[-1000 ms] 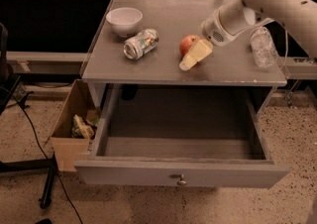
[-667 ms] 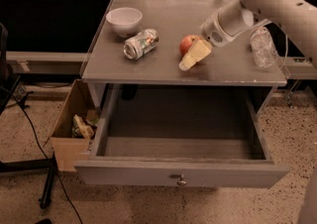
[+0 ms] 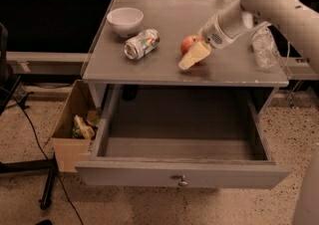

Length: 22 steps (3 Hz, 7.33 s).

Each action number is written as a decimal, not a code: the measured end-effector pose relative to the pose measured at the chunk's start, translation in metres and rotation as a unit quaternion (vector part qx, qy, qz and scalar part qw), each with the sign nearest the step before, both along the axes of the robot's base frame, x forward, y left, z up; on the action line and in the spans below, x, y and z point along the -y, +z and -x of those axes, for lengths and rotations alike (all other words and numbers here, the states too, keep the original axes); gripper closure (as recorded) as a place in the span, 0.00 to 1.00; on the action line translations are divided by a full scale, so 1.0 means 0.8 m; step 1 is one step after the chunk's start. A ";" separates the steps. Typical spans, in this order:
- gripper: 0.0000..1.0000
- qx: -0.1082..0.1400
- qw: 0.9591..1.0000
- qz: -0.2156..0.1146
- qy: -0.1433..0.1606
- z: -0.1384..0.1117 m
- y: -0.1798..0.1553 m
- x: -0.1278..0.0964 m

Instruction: Place apple into top drawer

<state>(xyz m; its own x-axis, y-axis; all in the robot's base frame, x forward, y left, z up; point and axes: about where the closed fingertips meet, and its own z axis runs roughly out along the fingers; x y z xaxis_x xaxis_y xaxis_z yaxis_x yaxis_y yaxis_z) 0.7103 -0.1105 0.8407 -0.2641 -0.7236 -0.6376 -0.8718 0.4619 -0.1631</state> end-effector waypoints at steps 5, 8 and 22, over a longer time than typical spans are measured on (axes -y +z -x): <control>1.00 0.014 0.999 0.012 0.034 0.039 0.041 -0.002; 1.00 0.033 0.997 0.012 0.074 0.167 0.093 0.046; 1.00 0.023 0.990 -0.048 0.133 0.244 -0.156 -0.017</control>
Offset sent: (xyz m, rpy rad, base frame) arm 0.0000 0.0000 0.0000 0.0000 0.0000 0.0000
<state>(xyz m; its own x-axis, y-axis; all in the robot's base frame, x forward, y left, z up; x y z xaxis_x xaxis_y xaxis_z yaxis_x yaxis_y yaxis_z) 0.5150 -0.0970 0.7157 -0.0413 -0.6995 -0.7135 -0.9571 0.2327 -0.1728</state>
